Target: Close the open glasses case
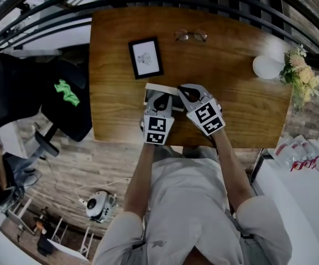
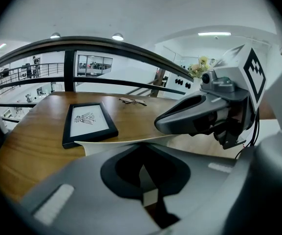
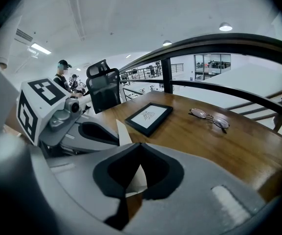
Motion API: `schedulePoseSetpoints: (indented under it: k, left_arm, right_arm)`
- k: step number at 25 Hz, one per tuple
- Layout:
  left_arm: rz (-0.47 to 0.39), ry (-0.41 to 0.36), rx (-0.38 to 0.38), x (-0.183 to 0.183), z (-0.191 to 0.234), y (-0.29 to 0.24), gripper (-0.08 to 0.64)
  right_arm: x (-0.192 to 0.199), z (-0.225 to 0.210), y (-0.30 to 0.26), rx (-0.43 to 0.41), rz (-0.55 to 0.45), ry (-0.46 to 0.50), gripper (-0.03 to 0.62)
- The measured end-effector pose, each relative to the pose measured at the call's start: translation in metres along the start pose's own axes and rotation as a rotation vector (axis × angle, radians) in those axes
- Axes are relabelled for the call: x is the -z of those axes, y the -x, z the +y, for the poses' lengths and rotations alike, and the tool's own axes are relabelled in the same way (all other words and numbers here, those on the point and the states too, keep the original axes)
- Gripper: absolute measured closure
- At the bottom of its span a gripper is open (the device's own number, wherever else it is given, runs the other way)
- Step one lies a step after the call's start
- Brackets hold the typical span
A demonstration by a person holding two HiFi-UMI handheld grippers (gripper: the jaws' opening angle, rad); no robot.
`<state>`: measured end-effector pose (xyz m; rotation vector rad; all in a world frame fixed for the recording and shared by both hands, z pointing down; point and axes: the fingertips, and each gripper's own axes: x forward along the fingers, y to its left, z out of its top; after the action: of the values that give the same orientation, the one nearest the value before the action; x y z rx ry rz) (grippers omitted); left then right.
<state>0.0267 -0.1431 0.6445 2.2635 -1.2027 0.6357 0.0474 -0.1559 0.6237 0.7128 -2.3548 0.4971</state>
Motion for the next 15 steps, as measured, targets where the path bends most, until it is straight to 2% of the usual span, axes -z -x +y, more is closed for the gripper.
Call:
schedulePoseSetpoints:
  k: [15]
  left_arm:
    - [-0.001,0.002,0.009,0.007,-0.006,0.015,0.54]
  right_arm:
    - [0.005,0.018,0.003,-0.006,0.005,0.0,0.589]
